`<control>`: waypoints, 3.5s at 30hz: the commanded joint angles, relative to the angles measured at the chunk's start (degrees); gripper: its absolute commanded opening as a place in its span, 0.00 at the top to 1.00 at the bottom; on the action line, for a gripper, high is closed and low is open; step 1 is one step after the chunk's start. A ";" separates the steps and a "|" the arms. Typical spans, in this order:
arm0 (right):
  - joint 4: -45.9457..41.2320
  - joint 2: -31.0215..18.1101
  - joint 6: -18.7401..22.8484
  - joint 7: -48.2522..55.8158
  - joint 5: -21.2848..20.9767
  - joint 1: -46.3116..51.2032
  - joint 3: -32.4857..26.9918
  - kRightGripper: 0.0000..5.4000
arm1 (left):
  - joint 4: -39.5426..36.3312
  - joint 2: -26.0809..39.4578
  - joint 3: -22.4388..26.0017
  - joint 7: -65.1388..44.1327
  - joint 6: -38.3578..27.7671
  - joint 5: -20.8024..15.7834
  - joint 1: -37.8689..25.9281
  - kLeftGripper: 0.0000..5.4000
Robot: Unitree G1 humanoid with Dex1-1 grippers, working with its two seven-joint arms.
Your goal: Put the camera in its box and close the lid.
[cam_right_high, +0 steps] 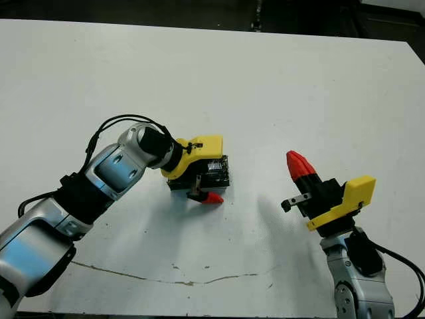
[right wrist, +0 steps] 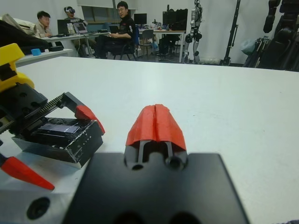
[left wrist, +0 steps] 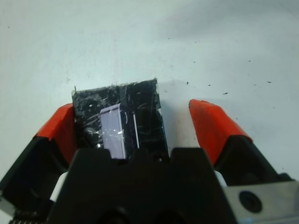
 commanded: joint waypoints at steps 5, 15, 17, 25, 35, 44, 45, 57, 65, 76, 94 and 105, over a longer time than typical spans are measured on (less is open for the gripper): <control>0.94 -0.65 -0.35 0.86 0.11 0.39 -0.13 1.00 | 0.83 -0.04 -0.97 -0.51 2.39 -0.05 1.61 0.00; 1.26 -0.58 -0.36 1.63 0.69 0.39 -0.36 1.00 | 0.37 -1.32 2.41 7.72 1.07 0.56 5.14 0.00; 1.16 -0.58 -0.35 1.46 0.31 0.47 -0.23 1.00 | 0.58 -1.33 3.24 10.52 -1.43 0.98 6.76 0.00; 1.35 -0.13 -0.54 1.35 0.22 0.75 0.18 1.00 | 0.33 -3.20 8.89 15.99 0.01 -3.16 12.55 0.00; 1.15 -0.37 -1.04 1.21 -0.69 0.81 0.70 1.00 | -2.12 -4.90 12.06 17.74 1.87 -8.23 17.71 0.00; 1.78 -0.36 -1.31 1.77 -0.38 0.73 0.77 1.00 | -7.60 -3.29 16.28 17.32 2.07 -15.19 21.91 0.00; 1.83 -0.32 -1.38 1.71 -0.45 0.71 0.77 1.00 | -9.09 -3.11 17.37 17.80 3.16 -16.33 22.49 0.00; 1.89 -0.18 -1.59 1.21 -0.41 0.50 0.43 1.00 | -29.25 -0.14 37.88 25.24 7.36 -32.40 29.03 0.00; 1.67 0.11 -0.54 0.39 0.27 0.02 0.10 1.00 | -33.46 -1.48 50.56 34.44 -4.21 -35.68 33.38 0.00; -3.62 5.15 2.00 -10.29 -0.04 0.61 0.53 1.00 | -24.76 -10.46 46.41 47.40 -24.46 -24.16 43.50 0.25; -5.38 9.49 0.98 -17.57 -5.83 1.45 2.28 1.00 | -23.11 -14.62 39.53 50.71 -31.19 -20.95 51.38 0.75; -4.09 9.69 -0.27 -16.63 -5.94 1.56 2.51 1.00 | -25.01 -14.79 39.10 52.63 -30.34 -21.58 51.95 1.00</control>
